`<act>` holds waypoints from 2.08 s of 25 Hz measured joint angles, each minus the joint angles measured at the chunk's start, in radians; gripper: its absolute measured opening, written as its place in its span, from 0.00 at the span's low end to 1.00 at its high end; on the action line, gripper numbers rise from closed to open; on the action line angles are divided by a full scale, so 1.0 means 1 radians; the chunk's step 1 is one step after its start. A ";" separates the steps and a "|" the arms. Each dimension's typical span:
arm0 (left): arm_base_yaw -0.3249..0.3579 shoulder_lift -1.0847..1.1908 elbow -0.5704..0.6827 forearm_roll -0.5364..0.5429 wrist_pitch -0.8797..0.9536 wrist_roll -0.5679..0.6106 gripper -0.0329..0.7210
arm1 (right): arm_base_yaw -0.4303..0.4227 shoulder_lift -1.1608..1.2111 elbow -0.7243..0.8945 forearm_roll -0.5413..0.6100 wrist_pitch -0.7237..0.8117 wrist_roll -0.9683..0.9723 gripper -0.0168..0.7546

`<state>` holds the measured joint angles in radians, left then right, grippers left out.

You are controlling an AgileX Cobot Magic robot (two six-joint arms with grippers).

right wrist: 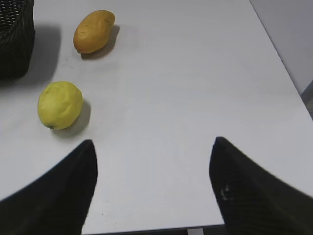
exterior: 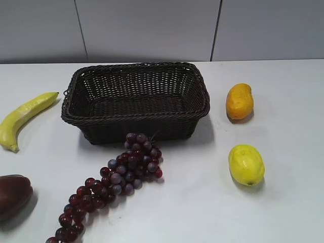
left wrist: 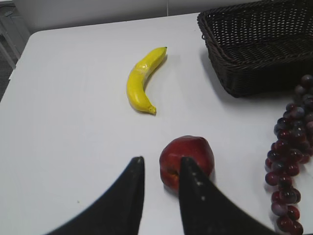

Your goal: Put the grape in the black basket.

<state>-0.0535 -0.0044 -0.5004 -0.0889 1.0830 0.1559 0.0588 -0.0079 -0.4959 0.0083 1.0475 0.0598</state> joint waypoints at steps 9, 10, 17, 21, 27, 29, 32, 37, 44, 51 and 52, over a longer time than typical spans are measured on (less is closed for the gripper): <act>0.000 0.000 0.000 0.000 0.000 0.000 0.35 | 0.000 0.000 0.000 0.000 0.000 0.000 0.73; 0.000 0.000 0.000 0.000 0.000 0.000 0.35 | 0.000 0.000 0.000 0.000 0.000 0.000 0.73; 0.000 0.000 0.000 0.000 0.000 0.000 0.35 | 0.000 0.011 -0.017 0.000 -0.072 0.000 0.73; 0.000 0.000 0.000 0.000 0.000 0.000 0.35 | 0.000 0.092 -0.022 0.002 -0.277 0.000 0.73; 0.000 0.000 0.000 0.000 0.000 0.000 0.35 | 0.000 0.356 0.001 0.016 -0.539 0.000 0.77; 0.000 0.000 0.000 0.000 0.000 0.000 0.35 | 0.000 0.469 0.001 0.031 -0.624 0.000 0.81; 0.000 0.000 0.000 0.000 0.000 0.000 0.35 | 0.000 0.644 0.001 0.055 -0.728 0.000 0.85; 0.000 0.000 0.000 0.000 0.000 0.000 0.35 | 0.013 0.927 -0.043 0.080 -0.750 0.000 0.86; 0.000 0.000 0.000 0.000 0.000 0.000 0.35 | 0.244 1.224 -0.181 0.083 -0.751 0.000 0.84; 0.000 0.000 0.000 0.000 0.000 0.000 0.35 | 0.563 1.466 -0.347 0.086 -0.751 0.000 0.80; 0.000 0.000 0.000 0.000 0.000 0.000 0.35 | 0.594 1.493 -0.377 0.086 -0.746 0.000 0.80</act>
<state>-0.0535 -0.0044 -0.5004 -0.0889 1.0830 0.1559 0.6527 1.4850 -0.8730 0.0948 0.3020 0.0598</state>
